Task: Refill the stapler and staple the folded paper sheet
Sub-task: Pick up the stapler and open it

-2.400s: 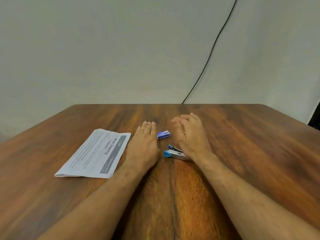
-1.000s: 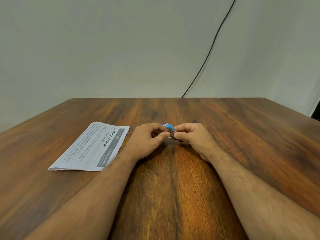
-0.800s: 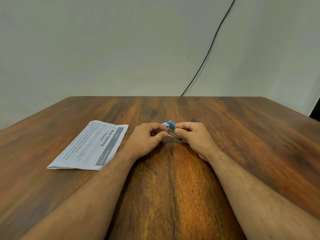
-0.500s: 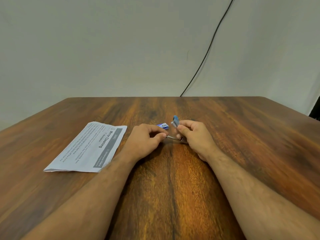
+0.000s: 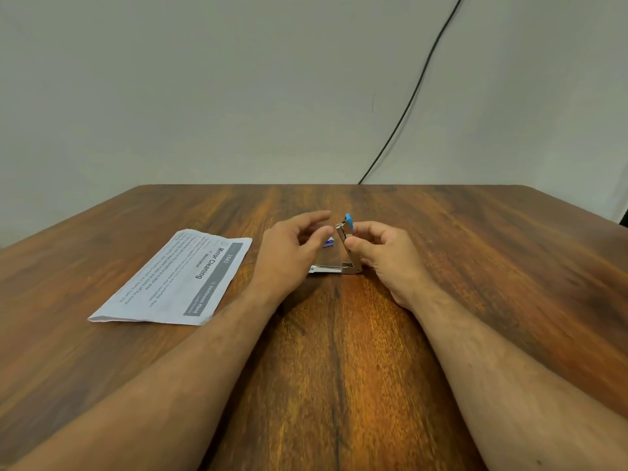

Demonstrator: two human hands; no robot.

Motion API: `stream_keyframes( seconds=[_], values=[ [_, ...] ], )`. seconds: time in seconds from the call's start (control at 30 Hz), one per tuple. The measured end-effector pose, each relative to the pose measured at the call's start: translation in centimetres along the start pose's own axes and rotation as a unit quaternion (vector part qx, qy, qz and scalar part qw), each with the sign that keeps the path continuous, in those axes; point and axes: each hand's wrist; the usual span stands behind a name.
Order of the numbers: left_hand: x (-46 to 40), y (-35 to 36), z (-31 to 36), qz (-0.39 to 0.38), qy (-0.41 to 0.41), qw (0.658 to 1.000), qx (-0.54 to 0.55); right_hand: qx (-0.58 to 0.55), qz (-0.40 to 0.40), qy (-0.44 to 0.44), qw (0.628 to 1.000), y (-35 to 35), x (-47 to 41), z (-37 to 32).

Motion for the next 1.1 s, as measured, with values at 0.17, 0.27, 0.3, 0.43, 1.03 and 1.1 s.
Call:
stream_keyframes(
  seconds=[0.17,0.27,0.3,0.43,1.03,1.1],
  values=[
    [-0.1,0.4,-0.6,-0.038,-0.027,0.996,0.074,0.005,-0.031,-0.006,0.999,-0.2,0.0,-0.1],
    [-0.1,0.5,-0.8,-0.03,-0.038,0.996,0.077,0.009,-0.034,-0.002,0.999,-0.2,-0.1,0.1],
    [-0.1,0.5,-0.9,-0.033,-0.045,0.995,0.078,0.01,-0.034,-0.002,0.999,-0.1,-0.1,0.1],
    [-0.1,0.7,-1.1,-0.062,-0.074,0.989,0.112,0.01,-0.038,-0.007,0.999,-0.2,-0.1,0.1],
    [0.0,0.7,-0.4,-0.041,-0.136,0.987,0.077,-0.028,0.007,0.014,0.999,0.1,0.1,-0.2],
    [0.0,0.7,-0.5,-0.029,-0.126,0.991,0.044,-0.031,0.055,0.017,0.998,-0.1,-0.1,-0.2]
  ],
)
Point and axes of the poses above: each hand's wrist, its own x-axis away from the middle knuckle, its own y-axis out of the palm, z = x × y, and after that the axes turned 2 degrees about -x, right-handed
